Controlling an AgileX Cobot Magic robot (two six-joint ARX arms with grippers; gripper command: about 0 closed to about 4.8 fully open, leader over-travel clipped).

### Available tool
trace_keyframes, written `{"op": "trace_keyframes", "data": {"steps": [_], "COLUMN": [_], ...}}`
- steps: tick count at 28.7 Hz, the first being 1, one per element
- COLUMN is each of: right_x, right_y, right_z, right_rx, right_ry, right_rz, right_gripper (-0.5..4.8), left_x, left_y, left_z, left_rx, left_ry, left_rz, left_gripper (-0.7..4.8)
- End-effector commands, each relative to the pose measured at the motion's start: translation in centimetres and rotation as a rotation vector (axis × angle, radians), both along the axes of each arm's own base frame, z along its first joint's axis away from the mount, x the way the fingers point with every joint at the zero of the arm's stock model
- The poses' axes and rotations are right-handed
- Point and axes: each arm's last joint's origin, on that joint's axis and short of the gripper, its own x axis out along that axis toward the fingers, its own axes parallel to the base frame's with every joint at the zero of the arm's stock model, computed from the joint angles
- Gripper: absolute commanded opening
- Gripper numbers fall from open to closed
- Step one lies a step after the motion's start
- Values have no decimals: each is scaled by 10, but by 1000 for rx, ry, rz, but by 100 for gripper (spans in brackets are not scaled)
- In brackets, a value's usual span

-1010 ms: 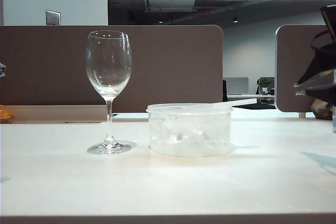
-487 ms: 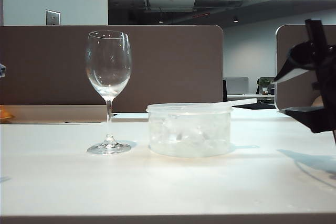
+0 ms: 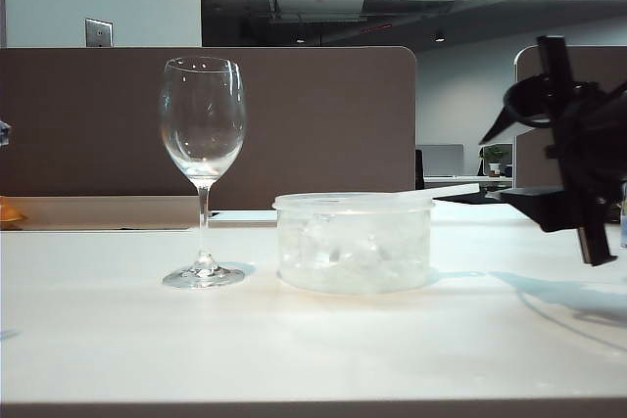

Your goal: Pick up an ice shovel filled with ice cubes and pour the ice from the shovel into the glass.

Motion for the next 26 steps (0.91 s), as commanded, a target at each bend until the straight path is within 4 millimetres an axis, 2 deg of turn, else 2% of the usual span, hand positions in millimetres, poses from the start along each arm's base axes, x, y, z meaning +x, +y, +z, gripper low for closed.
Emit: {"op": "trace_keyframes", "data": {"steps": [1,11,24,26], "right_x": [4,4,25,26], "right_y": [2,8,24,27], "right_z": [1,-11,-4,-5], "right_rx": [3,-20,-11,-13], "right_ry": [-9,35,13,18], "right_rz": [9,19,56,61], "right_gripper": [248,248,239,218], "left_x": [0,0,0,0], "left_y": [0,0,0,0], "left_z": [2,2,2,2], "left_rx": [-5,-5,-5,-5], "left_ry": [-13,-13,-13,-13], "left_rz": [-2,-2,-2,-2], "left_gripper": [30,30,30,30]}}
